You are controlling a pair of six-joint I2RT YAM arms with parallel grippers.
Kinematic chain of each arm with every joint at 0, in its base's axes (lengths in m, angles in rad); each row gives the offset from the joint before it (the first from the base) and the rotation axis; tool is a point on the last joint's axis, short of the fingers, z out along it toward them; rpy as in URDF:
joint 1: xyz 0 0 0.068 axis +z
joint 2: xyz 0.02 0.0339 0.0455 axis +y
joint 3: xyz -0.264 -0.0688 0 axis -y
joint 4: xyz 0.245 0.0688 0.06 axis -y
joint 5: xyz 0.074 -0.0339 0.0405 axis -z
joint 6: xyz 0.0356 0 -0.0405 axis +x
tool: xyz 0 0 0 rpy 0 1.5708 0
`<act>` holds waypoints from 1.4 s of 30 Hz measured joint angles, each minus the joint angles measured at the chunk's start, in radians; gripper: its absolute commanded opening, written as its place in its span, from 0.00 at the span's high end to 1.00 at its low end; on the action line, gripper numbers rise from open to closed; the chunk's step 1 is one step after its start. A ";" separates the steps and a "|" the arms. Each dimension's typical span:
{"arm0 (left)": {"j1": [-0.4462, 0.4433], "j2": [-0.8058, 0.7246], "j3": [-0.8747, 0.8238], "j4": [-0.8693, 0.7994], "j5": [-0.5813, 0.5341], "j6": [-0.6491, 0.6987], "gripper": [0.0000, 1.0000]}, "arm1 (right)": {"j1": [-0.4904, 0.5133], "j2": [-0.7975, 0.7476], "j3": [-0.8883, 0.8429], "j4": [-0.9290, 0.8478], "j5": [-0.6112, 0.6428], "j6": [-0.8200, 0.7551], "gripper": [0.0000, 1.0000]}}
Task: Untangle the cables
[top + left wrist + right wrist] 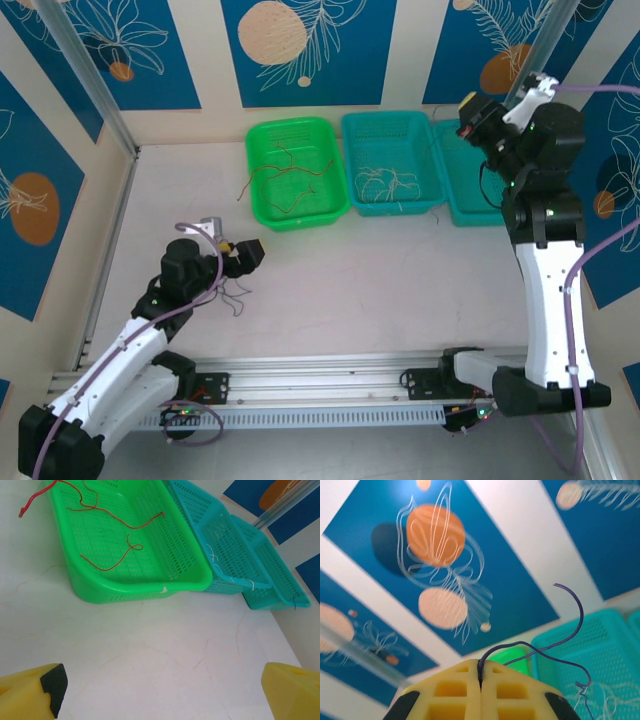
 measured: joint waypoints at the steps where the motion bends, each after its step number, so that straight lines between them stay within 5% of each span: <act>1: 0.000 0.000 -0.005 0.000 0.000 0.001 0.00 | -0.001 0.018 0.019 0.016 0.043 -0.015 1.00; 7: 0.000 -0.010 -0.010 0.000 0.001 0.016 0.00 | -0.042 0.124 0.074 0.111 0.254 -0.117 1.00; 12: 0.000 -0.011 -0.025 0.004 0.001 0.018 0.00 | -0.124 0.224 0.097 0.104 0.291 -0.109 1.00; 21: 0.000 -0.008 -0.032 -0.001 0.000 0.031 0.00 | -0.165 0.254 -0.193 0.104 0.209 0.032 1.00; 31: 0.000 0.023 -0.031 -0.032 0.000 0.060 0.00 | -0.332 0.443 -0.333 0.142 -0.087 0.109 1.00; 34: 0.000 0.025 -0.031 -0.037 -0.004 0.061 0.00 | -0.360 0.496 -0.334 0.150 -0.164 0.108 0.84; 38: -0.001 0.025 -0.015 -0.078 -0.040 0.061 0.00 | -0.364 0.549 -0.315 0.094 -0.214 0.113 0.29; 42: -0.001 0.025 0.012 -0.134 -0.088 0.064 0.00 | -0.360 0.537 -0.316 0.058 -0.211 0.117 0.26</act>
